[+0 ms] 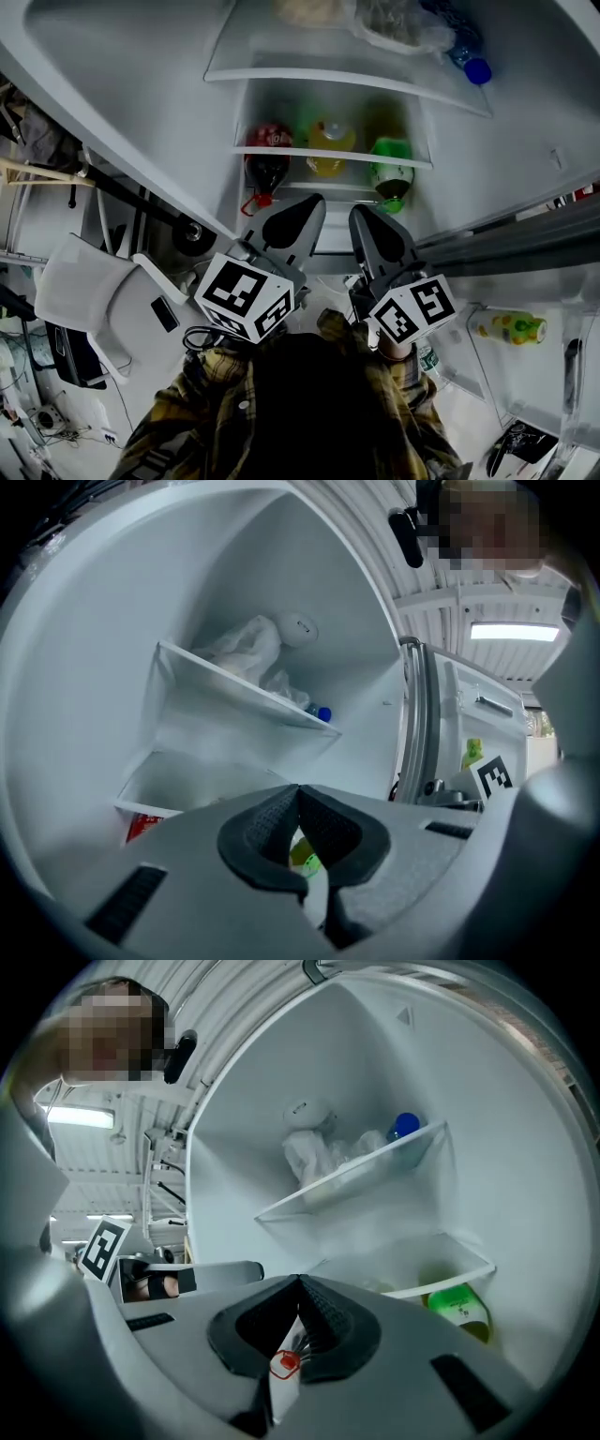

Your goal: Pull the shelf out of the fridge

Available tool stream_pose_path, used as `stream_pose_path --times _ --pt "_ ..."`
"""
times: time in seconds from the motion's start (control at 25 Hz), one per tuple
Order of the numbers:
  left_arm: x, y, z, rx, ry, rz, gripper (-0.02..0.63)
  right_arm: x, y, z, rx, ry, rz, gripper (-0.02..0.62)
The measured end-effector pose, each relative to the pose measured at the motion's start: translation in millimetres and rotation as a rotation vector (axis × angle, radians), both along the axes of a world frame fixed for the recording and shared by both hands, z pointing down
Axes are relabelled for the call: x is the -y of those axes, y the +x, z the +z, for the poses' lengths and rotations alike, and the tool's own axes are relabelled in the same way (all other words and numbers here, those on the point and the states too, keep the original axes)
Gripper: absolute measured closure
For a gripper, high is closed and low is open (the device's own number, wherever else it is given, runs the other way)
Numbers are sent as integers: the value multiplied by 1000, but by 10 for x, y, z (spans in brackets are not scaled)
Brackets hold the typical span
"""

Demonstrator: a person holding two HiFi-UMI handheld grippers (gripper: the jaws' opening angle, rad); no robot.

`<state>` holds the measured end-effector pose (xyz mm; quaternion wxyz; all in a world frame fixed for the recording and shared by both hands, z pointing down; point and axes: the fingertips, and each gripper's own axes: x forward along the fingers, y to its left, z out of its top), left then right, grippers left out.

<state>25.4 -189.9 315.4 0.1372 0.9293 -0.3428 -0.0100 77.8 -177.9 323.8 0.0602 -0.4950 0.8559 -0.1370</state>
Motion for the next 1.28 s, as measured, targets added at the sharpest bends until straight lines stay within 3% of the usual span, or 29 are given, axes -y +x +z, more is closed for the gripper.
stream_pose_path --times 0.76,0.96,1.28 --pt "279 254 158 -31 -101 -64 603 380 256 198 61 -93 -58 577" --pt "333 295 190 -108 -136 -49 603 438 283 253 129 -133 -66 575" --pt "450 228 323 -154 -202 -86 591 540 367 401 205 -198 -44 574"
